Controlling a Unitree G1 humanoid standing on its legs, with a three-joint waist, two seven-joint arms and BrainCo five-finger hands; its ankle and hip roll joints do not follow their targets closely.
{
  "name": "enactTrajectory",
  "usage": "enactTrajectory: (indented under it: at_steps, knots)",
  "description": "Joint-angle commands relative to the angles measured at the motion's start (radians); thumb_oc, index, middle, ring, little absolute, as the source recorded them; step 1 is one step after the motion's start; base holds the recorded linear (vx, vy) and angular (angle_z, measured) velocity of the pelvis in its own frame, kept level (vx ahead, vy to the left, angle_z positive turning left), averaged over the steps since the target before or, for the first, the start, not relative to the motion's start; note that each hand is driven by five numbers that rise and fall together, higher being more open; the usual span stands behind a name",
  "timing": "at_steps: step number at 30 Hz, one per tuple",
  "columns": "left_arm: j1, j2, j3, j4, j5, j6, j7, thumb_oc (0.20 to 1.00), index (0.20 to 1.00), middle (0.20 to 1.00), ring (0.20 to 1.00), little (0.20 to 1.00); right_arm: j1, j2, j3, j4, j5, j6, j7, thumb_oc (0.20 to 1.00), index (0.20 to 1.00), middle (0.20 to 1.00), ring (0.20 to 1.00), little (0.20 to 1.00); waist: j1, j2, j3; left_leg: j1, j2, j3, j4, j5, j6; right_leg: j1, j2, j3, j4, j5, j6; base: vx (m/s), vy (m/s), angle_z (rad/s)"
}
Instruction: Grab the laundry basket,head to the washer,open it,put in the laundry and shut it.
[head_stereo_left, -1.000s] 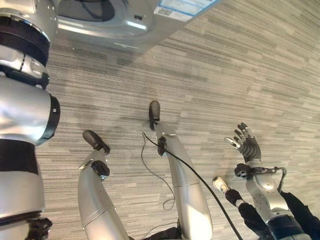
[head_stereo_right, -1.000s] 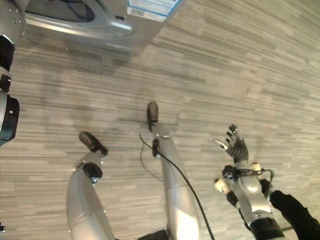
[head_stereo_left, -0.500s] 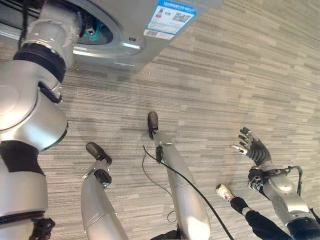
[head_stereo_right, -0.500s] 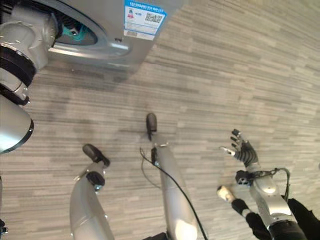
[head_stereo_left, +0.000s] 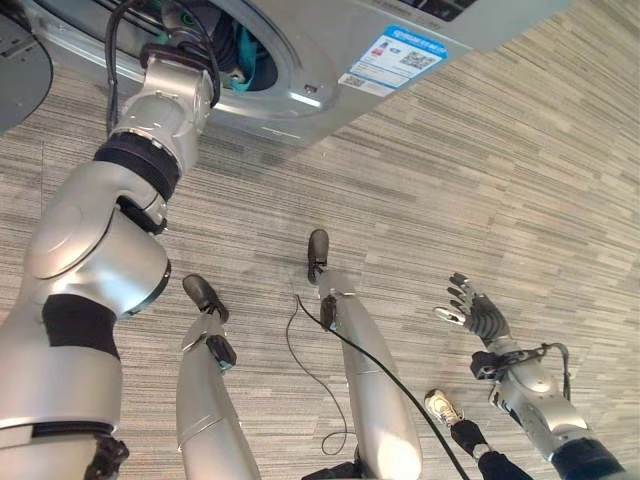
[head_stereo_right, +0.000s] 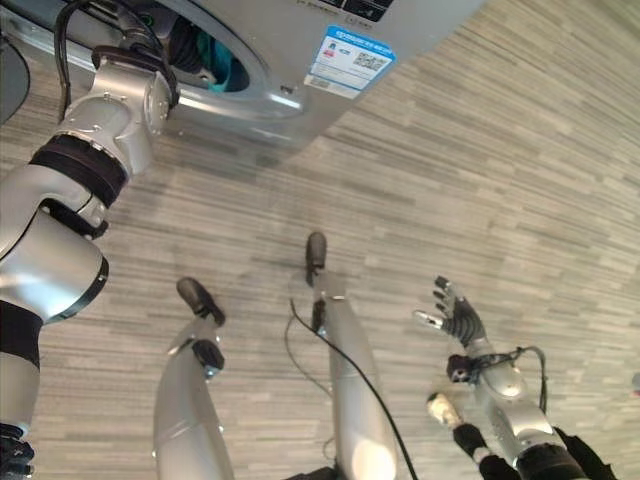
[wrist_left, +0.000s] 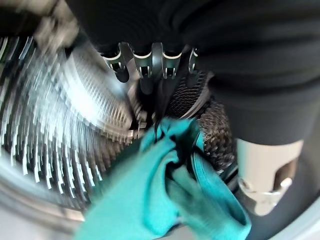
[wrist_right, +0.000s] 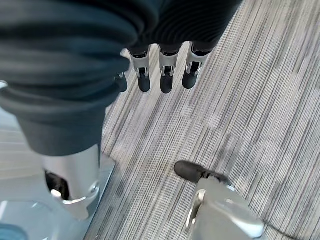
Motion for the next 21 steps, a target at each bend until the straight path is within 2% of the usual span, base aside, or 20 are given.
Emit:
enactTrajectory:
  at_steps: [1,4,6,8,12,14,15,16,17,18,21]
  knots:
    - [-0.027,0.02,0.065,0.042,0.028,0.016,0.069,1.0,1.0,1.0,1.0,1.0,0.029,-0.054,-0.025,0.009,-0.02,-0.05,-0.011,1.0,1.0,1.0,1.0,1.0,-0.016,-0.003,-0.029,0.012,0.037,-0.066,-0.007,-0.072,-0.023,0.033,0.012,0.025,-0.064,-0.021,0.087,-0.02,0.008,-0.04]
    - [-0.02,0.028,0.103,0.045,-0.046,0.003,0.095,1.0,1.0,1.0,1.0,1.0,0.031,-0.059,-0.016,0.001,-0.031,-0.056,-0.021,1.0,1.0,1.0,1.0,1.0,-0.017,-0.003,-0.031,0.006,0.035,-0.068,-0.009,-0.067,-0.022,0.031,0.007,0.021,-0.065,-0.02,0.084,0.0,0.0,0.0]
    - [-0.001,0.029,0.164,0.065,-0.16,-0.023,0.098,1.0,1.0,1.0,1.0,1.0,0.028,-0.05,-0.011,-0.002,-0.036,-0.053,-0.025,1.0,1.0,1.0,1.0,1.0,-0.019,-0.003,-0.034,-0.001,0.032,-0.068,-0.009,-0.063,-0.021,0.03,0.005,0.017,-0.068,-0.016,0.084,0.0,0.0,0.0]
    - [0.024,0.039,0.244,0.063,-0.309,-0.074,0.088,1.0,1.0,1.0,1.0,1.0,0.037,-0.032,-0.014,-0.003,-0.034,-0.044,-0.022,1.0,1.0,1.0,1.0,1.0,-0.017,-0.005,-0.037,-0.006,0.028,-0.07,-0.011,-0.057,-0.019,0.028,0.004,0.014,-0.067,-0.015,0.082,0.0,0.0,0.0]
    - [0.137,0.071,0.322,0.016,-0.384,-0.122,0.108,1.0,1.0,1.0,1.0,1.0,0.062,-0.011,-0.016,-0.007,-0.027,-0.043,-0.024,1.0,1.0,1.0,1.0,1.0,-0.005,-0.002,-0.037,0.0,0.023,-0.071,-0.019,-0.054,-0.017,0.037,0.0,0.009,-0.07,-0.013,0.082,0.0,-0.008,0.0]
    - [0.224,0.105,0.358,-0.038,-0.434,-0.162,0.076,1.0,1.0,1.0,1.0,1.0,0.062,0.005,-0.023,0.024,-0.021,-0.039,-0.031,1.0,1.0,1.0,1.0,1.0,0.009,0.005,-0.036,0.016,0.017,-0.071,-0.03,-0.05,-0.015,0.056,-0.002,0.006,-0.078,-0.012,0.084,-0.02,0.014,0.06]
    - [0.281,0.122,0.379,-0.071,-0.448,-0.177,0.076,1.0,1.0,1.0,1.0,1.0,0.065,0.02,-0.033,0.043,-0.022,-0.031,-0.034,1.0,1.0,1.0,1.0,1.0,0.019,0.01,-0.035,0.027,0.014,-0.069,-0.034,-0.05,-0.015,0.066,-0.004,0.004,-0.081,-0.013,0.085,-0.01,0.043,0.1]
    - [0.389,0.154,0.414,-0.186,-0.441,-0.193,0.077,1.0,1.0,1.0,1.0,1.0,0.079,0.042,-0.049,0.067,-0.032,-0.027,-0.039,1.0,1.0,1.0,1.0,1.0,0.036,0.02,-0.037,0.046,0.01,-0.068,-0.037,-0.053,-0.015,0.086,-0.004,0.001,-0.088,-0.013,0.087,-0.01,0.073,0.09]
    - [0.626,0.146,0.509,-0.385,-0.448,-0.206,0.047,1.0,1.0,1.0,1.0,1.0,0.097,0.088,-0.076,0.107,-0.037,-0.01,-0.05,1.0,1.0,1.0,1.0,1.0,0.061,0.032,-0.039,0.089,0.002,-0.07,-0.042,-0.061,-0.01,0.128,-0.003,-0.005,-0.095,-0.016,0.086,-0.01,0.056,0.03]
    - [0.64,0.148,0.518,-0.396,-0.446,-0.202,0.045,1.0,1.0,1.0,1.0,1.0,0.099,0.084,-0.072,0.106,-0.037,-0.01,-0.05,1.0,1.0,1.0,1.0,1.0,0.058,0.033,-0.041,0.094,0.003,-0.069,-0.044,-0.062,-0.01,0.133,-0.002,-0.004,-0.097,-0.016,0.086,0.01,0.053,-0.04]
    - [0.956,0.079,0.627,-0.536,-0.458,-0.219,-0.034,1.0,1.0,1.0,1.0,1.0,0.111,0.145,-0.144,0.198,-0.045,0.031,-0.067,1.0,1.0,1.0,1.0,1.0,0.088,0.045,-0.048,0.197,-0.007,-0.055,-0.059,-0.077,-0.003,0.224,-0.001,-0.01,-0.11,-0.022,0.084,0.05,0.067,-0.04]
